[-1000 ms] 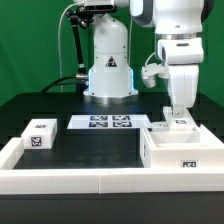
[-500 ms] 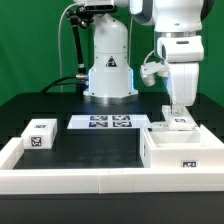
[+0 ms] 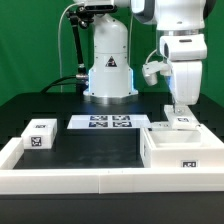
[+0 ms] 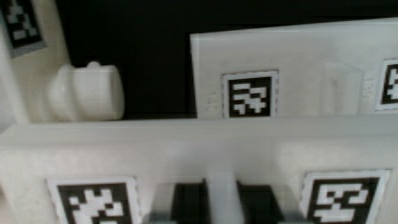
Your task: Assemble cabinet
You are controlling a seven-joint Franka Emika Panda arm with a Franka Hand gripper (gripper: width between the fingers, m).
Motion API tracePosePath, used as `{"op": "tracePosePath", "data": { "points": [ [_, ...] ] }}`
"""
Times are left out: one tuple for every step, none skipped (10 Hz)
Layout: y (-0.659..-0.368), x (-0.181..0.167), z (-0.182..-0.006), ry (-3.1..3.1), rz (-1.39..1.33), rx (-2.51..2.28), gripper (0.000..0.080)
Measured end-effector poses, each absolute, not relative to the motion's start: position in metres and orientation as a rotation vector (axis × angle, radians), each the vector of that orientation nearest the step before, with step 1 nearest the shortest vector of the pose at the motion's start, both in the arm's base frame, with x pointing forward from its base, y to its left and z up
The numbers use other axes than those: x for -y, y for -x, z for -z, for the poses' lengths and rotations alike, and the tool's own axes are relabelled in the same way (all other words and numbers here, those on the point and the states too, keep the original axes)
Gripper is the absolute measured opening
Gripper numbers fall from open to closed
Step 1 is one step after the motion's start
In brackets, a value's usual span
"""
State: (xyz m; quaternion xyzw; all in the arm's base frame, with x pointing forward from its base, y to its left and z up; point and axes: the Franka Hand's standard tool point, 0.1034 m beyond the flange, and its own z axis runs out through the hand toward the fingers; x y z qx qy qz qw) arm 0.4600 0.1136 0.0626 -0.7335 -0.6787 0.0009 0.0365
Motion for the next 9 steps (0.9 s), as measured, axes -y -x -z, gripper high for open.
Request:
{"op": "tracePosePath", "data": {
  "points": [
    [-0.4612,-0.1134,-0.0614,2.252,-0.002,2.082,0.0071],
    [-0.4635,-0.1125,-0.059,2.251,-0.002,2.077,0.0071],
    [-0.4678,-0.1122,-0.0582,2.249,0.005,2.079,0.0071],
    [-0.4699,-0.1114,-0.0577,2.249,0.008,2.08,0.0071],
    [-0.4698,-0.1114,-0.0574,2.249,0.01,2.079,0.0071],
    [-0.4699,-0.1114,-0.0575,2.25,0.01,2.079,0.0071],
    [-0.4699,-0.1114,-0.0575,2.25,0.01,2.079,0.0071],
    [-0.4699,-0.1114,-0.0575,2.25,0.01,2.079,0.0071],
    [-0.4702,-0.1108,-0.0572,2.245,0.01,2.084,0.0071]
  ]
}}
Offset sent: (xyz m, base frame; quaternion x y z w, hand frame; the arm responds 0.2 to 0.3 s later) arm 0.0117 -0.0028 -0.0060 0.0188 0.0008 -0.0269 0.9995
